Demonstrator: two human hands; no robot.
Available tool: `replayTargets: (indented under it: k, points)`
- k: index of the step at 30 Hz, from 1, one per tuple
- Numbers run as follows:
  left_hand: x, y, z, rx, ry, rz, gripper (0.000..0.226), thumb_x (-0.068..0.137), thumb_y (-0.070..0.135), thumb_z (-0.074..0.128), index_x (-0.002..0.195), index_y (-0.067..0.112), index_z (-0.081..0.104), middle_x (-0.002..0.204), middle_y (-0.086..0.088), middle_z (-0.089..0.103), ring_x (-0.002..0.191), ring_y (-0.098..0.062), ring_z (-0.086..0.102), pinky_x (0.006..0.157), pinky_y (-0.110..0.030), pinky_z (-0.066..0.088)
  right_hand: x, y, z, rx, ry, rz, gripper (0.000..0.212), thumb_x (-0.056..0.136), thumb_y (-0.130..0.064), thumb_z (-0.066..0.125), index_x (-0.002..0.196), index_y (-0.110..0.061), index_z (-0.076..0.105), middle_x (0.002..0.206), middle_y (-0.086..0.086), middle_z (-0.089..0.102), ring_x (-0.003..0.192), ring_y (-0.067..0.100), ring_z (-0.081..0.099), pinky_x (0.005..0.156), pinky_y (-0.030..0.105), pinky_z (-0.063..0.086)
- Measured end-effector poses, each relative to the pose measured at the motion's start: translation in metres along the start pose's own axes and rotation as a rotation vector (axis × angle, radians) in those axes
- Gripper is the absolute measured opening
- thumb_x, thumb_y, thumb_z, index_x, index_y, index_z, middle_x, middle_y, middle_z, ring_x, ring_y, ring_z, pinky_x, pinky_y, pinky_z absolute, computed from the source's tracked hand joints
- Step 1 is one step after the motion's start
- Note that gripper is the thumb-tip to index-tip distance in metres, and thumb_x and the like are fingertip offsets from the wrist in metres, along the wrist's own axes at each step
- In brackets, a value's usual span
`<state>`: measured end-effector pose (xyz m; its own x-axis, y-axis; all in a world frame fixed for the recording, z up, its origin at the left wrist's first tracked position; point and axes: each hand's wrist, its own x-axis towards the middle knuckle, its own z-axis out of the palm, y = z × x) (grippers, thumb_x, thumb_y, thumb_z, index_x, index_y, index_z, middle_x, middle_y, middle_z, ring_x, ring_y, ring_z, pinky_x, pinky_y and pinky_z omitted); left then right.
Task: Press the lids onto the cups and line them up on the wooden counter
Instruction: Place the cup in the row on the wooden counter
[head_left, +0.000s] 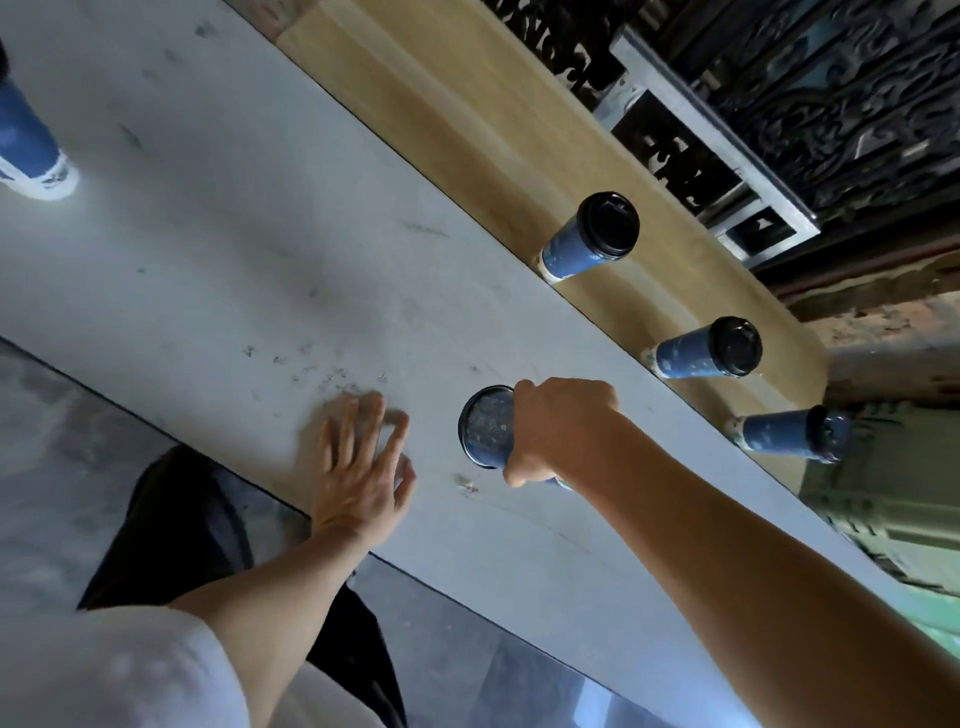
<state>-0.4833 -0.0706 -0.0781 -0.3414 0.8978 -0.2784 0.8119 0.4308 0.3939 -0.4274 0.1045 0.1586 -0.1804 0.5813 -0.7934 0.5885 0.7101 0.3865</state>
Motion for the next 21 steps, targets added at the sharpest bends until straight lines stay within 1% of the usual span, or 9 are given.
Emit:
replayTargets:
  k: [2,5,9,12,14,15,17,19,21]
  points:
    - [0.001,0.0,-0.002,0.008,-0.023,-0.01,0.066,0.089,0.044,0.038,0.15,0.019,0.041,0.164,-0.016,0.023,0.149,-0.04,0.018,0.12,-0.058,0.009,0.003,0.007,-0.004,0.038,-0.011,0.035,0.063,0.073,-0.042,0.071,0.126,-0.017,0.046,0.081,-0.003,0.047,0.084,0.026,0.06,0.075,0.032,0.048]
    - [0.0,0.001,-0.006,0.02,-0.1,0.021,0.073,0.087,0.047,0.039,0.153,0.015,0.037,0.164,-0.02,0.021,0.149,-0.045,0.016,0.118,-0.062,0.012,0.003,0.007,-0.005,0.101,-0.069,0.067,0.066,0.072,-0.044,0.071,0.127,-0.017,0.045,0.088,-0.003,0.05,0.087,0.026,0.061,0.079,0.033,0.051]
    - [0.004,-0.019,-0.016,0.125,-0.247,0.224,0.086,0.084,0.055,0.041,0.156,0.009,0.029,0.163,-0.029,0.015,0.15,-0.05,0.012,0.116,-0.064,0.018,0.009,-0.001,-0.003,0.244,-0.209,0.098,0.07,0.067,-0.045,0.072,0.126,-0.018,0.047,0.096,-0.003,0.053,0.094,0.026,0.066,0.076,0.035,0.052]
    - [0.03,-0.042,-0.04,0.207,-0.286,0.443,0.085,0.084,0.059,0.045,0.155,0.014,0.03,0.165,-0.024,0.008,0.152,-0.044,-0.011,0.12,-0.057,-0.001,0.013,-0.007,-0.01,0.334,-0.247,0.187,0.067,0.062,-0.045,0.074,0.121,-0.02,0.053,0.095,-0.004,0.059,0.089,0.024,0.066,0.071,0.034,0.052]
    - [0.05,-0.053,-0.063,0.274,-0.461,0.568,0.081,0.094,0.052,0.045,0.16,0.023,0.008,0.165,-0.015,-0.018,0.148,-0.04,-0.03,0.12,-0.056,-0.007,0.011,-0.015,-0.013,0.37,-0.276,0.227,0.066,0.061,-0.045,0.074,0.12,-0.021,0.055,0.098,-0.005,0.062,0.088,0.024,0.067,0.069,0.033,0.051]
    - [0.061,-0.056,-0.076,0.289,-0.533,0.595,0.08,0.096,0.047,0.046,0.16,0.025,0.003,0.165,-0.011,-0.023,0.149,-0.04,-0.027,0.121,-0.057,-0.006,0.01,-0.018,-0.016,0.378,-0.281,0.23,0.067,0.061,-0.046,0.075,0.12,-0.021,0.056,0.099,-0.005,0.063,0.089,0.023,0.067,0.069,0.033,0.05]
    - [0.082,-0.058,-0.103,0.233,-0.593,0.654,0.067,0.092,0.034,0.05,0.155,0.025,0.029,0.169,-0.009,0.003,0.154,-0.039,0.003,0.123,-0.051,0.01,0.008,-0.02,-0.025,0.426,-0.269,0.223,0.068,0.062,-0.05,0.075,0.12,-0.021,0.053,0.1,-0.005,0.062,0.091,0.023,0.066,0.069,0.033,0.049]
    - [0.104,-0.058,-0.125,0.093,-0.517,0.627,0.051,0.086,0.029,0.047,0.135,0.019,0.055,0.152,-0.006,0.043,0.14,-0.035,0.038,0.11,-0.042,0.032,0.01,-0.021,-0.037,0.501,-0.174,0.22,0.071,0.065,-0.053,0.075,0.122,-0.022,0.047,0.102,-0.003,0.06,0.098,0.026,0.063,0.074,0.035,0.049]
    - [0.136,-0.064,-0.141,-0.001,-0.357,0.505,0.051,0.08,0.031,0.042,0.123,0.012,0.062,0.133,-0.011,0.057,0.121,-0.039,0.053,0.097,-0.043,0.043,0.018,-0.019,-0.052,0.654,0.034,0.228,0.07,0.067,-0.048,0.075,0.122,-0.021,0.042,0.106,0.001,0.059,0.102,0.03,0.06,0.076,0.037,0.046]
